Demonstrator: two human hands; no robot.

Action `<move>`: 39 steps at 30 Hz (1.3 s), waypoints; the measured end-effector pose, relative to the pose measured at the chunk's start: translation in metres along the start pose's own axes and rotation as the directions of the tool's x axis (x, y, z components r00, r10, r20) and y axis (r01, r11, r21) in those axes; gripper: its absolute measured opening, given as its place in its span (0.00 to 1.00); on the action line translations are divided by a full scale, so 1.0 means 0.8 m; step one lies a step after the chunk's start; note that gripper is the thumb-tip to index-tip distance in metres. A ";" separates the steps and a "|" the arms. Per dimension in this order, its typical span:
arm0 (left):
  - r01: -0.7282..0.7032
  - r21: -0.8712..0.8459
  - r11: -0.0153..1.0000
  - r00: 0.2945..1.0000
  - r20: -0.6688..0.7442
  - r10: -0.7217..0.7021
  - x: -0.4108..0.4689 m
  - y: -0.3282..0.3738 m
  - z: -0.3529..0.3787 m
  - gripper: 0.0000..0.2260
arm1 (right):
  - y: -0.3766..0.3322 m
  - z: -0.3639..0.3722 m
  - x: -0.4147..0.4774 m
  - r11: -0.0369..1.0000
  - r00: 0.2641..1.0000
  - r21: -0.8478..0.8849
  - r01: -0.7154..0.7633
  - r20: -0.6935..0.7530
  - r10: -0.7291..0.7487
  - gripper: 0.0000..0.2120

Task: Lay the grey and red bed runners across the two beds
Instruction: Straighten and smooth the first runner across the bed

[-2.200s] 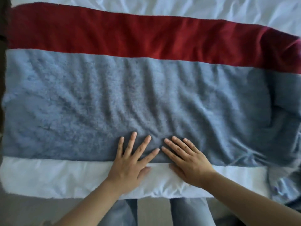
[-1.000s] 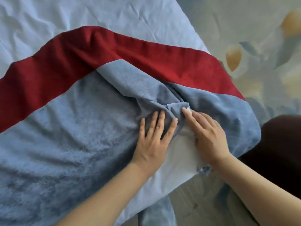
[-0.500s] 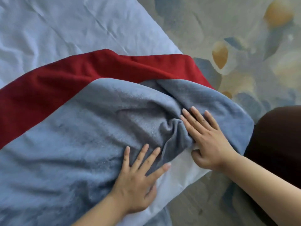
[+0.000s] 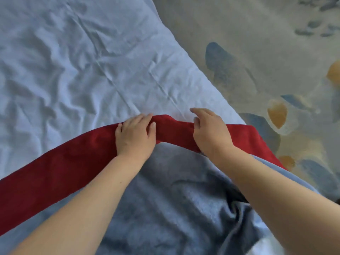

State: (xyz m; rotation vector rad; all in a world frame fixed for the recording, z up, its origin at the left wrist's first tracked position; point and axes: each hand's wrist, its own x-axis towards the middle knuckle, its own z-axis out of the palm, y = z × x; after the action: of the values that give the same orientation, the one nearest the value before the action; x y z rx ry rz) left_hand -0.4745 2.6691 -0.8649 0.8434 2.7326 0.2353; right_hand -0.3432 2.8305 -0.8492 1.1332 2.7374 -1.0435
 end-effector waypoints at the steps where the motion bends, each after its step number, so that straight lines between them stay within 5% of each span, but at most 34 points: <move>1: -0.018 0.032 0.999 1.000 -0.003 0.018 0.003 -0.002 -0.001 0.21 | -0.002 0.003 0.012 0.996 0.995 -0.082 -0.042 0.088 0.049 0.18; 4: 0.005 0.076 0.997 1.000 0.030 -0.007 0.005 -0.006 -0.002 0.17 | -0.006 0.008 0.028 0.933 0.946 -0.347 -0.097 0.258 0.195 0.13; 6: 0.028 0.046 0.999 0.999 0.026 -0.029 0.002 -0.006 -0.001 0.12 | -0.016 0.000 0.042 0.902 0.959 -0.417 -0.111 0.194 0.208 0.12; 8: 0.004 0.014 1.000 0.998 -0.066 -0.003 0.009 -0.005 -0.009 0.09 | -0.037 -0.009 0.072 0.928 0.997 -0.368 -0.065 0.004 0.071 0.10; 11: -0.005 -0.093 0.996 0.947 -0.320 -0.025 0.043 -0.007 -0.035 0.08 | -0.083 -0.016 0.129 0.958 0.953 -0.270 0.095 -0.254 -0.166 0.06; 14: 0.030 -0.090 0.995 0.901 -0.429 -0.066 0.066 -0.015 -0.047 0.20 | -0.104 0.004 0.151 0.929 0.944 -0.306 0.208 -0.187 -0.273 0.14; 17: -0.024 0.038 0.999 0.963 -0.267 0.033 0.038 -0.023 -0.012 0.28 | -0.077 0.043 0.122 0.892 0.986 -0.420 0.165 0.045 -0.161 0.33; 20: -0.112 0.096 0.989 0.991 -0.058 0.117 -0.032 -0.035 0.046 0.28 | -0.023 0.075 0.063 0.909 0.997 -0.410 0.071 0.068 -0.047 0.28; 28: -0.176 0.086 0.981 0.984 0.024 0.174 -0.149 -0.026 0.083 0.35 | 0.095 0.052 -0.113 0.899 0.983 -0.399 0.183 0.053 -0.176 0.29; 34: -0.455 0.069 0.888 0.880 0.191 0.436 -0.219 0.063 0.087 0.44 | 0.139 0.026 -0.198 0.919 0.970 -0.316 0.236 0.024 -0.241 0.33; 37: -0.493 0.088 0.866 0.846 0.280 0.453 -0.257 0.111 0.097 0.53 | 0.165 0.013 -0.233 0.921 0.932 -0.218 0.323 -0.098 -0.350 0.29; 39: -0.531 0.098 0.842 0.817 0.324 0.477 -0.274 0.125 0.105 0.51 | 0.191 -0.001 -0.253 0.930 0.930 -0.193 0.312 -0.139 -0.341 0.29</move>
State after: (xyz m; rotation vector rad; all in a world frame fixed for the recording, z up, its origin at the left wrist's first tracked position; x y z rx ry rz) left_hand -0.2222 2.6317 -0.8753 1.5268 2.2320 -0.0449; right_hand -0.0972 2.7830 -0.8885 0.7919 3.1588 -0.7427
